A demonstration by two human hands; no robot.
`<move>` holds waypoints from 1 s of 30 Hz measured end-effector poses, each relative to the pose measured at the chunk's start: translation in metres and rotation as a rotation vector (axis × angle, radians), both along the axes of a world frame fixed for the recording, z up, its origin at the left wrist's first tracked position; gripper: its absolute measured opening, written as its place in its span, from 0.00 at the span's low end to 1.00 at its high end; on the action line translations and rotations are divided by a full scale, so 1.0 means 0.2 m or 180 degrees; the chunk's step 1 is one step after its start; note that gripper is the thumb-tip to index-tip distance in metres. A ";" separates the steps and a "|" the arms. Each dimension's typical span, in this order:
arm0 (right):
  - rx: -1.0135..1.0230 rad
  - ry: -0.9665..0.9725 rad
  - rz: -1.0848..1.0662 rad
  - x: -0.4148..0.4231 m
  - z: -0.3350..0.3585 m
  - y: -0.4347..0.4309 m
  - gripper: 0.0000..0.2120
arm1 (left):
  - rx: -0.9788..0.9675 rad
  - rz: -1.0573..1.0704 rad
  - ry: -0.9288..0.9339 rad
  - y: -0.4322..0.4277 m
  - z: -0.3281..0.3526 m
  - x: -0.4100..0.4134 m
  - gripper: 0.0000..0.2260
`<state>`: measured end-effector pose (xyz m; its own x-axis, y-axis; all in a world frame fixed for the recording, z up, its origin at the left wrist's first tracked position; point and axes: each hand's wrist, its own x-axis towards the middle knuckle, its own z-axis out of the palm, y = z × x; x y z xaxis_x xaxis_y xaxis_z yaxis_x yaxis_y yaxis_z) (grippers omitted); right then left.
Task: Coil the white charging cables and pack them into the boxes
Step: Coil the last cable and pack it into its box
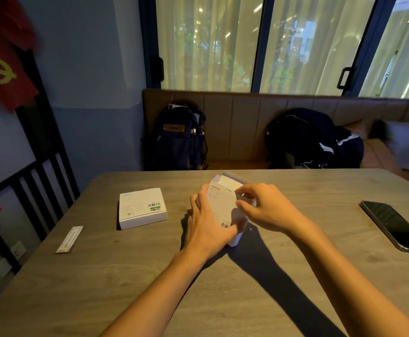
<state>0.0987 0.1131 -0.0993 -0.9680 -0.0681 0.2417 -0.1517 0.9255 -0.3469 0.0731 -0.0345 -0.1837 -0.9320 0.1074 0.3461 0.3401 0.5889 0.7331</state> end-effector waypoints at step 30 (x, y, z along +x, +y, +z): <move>-0.2403 0.1264 0.0190 0.04 -0.30 0.13 0.26 | 0.1233 -0.0692 0.0340 -0.03 -0.01 -0.04 0.14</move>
<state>0.1062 0.1391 -0.1599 -0.8018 0.1993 0.5634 -0.4337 0.4544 -0.7781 0.0643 -0.0401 -0.1865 -0.8591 0.1404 0.4922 0.5111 0.1847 0.8394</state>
